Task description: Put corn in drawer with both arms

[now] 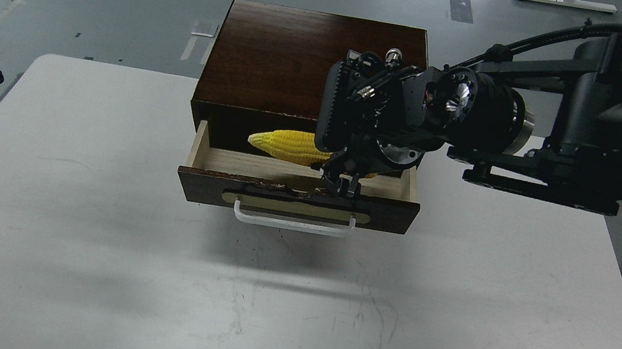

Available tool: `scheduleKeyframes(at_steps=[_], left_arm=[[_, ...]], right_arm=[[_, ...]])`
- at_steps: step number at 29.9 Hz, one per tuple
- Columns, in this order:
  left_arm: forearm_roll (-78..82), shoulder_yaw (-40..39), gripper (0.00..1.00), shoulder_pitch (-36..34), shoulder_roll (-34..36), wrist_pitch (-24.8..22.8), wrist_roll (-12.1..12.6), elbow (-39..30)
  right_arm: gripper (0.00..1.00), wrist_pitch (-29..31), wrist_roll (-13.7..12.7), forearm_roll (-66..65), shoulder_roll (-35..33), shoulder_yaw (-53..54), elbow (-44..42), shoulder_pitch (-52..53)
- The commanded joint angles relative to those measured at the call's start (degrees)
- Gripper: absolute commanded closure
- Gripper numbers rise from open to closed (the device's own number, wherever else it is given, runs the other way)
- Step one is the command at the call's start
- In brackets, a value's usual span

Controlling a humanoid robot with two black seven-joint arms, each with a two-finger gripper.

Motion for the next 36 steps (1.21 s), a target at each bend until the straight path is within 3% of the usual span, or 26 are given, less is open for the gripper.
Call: scheduleKeyframes(at_steps=[1, 11, 14, 15, 22, 28, 36], left_arm=[[0.0, 0.0, 0.02, 0.0, 0.0, 0.0, 0.1, 0.0], [0.0, -0.2, 0.02, -0.1, 0.4, 0.0, 0.1, 0.0], [0.0, -0.2, 0.02, -0.1, 0.7, 0.0, 0.1, 0.0], [0.0, -0.3, 0.02, -0.2, 0.8, 0.0, 0.0, 0.0], [-0.1, -0.3, 0.02, -0.3, 0.9, 0.0, -0.4, 0.1], [-0.4, -0.3, 0.02, -0.1, 0.4, 0.0, -0.5, 0.6], [-0.4, -0.3, 0.02, -0.1, -0.7, 0.0, -0.2, 0.7]], right_arm=[[0.34, 0.0, 0.0, 0.1, 0.1, 0.1, 0.0, 0.2], [0.28, 0.0, 0.0, 4.3, 0.0, 2.7, -0.1, 1.5], [0.13, 0.3, -0.1, 8.6, -0.4, 8.0, -0.6, 1.5], [0.02, 0.4, -0.1, 11.7, -0.7, 11.1, -0.8, 1.4], [0.00, 0.8, -0.3, 26.5, -2.6, 19.4, -3.6, 1.6], [0.00, 0.4, -0.5, 37.6, -9.2, 25.8, -7.2, -0.4], [0.00, 0.2, -0.4, 63.4, -15.9, 33.5, -17.6, -6.7]])
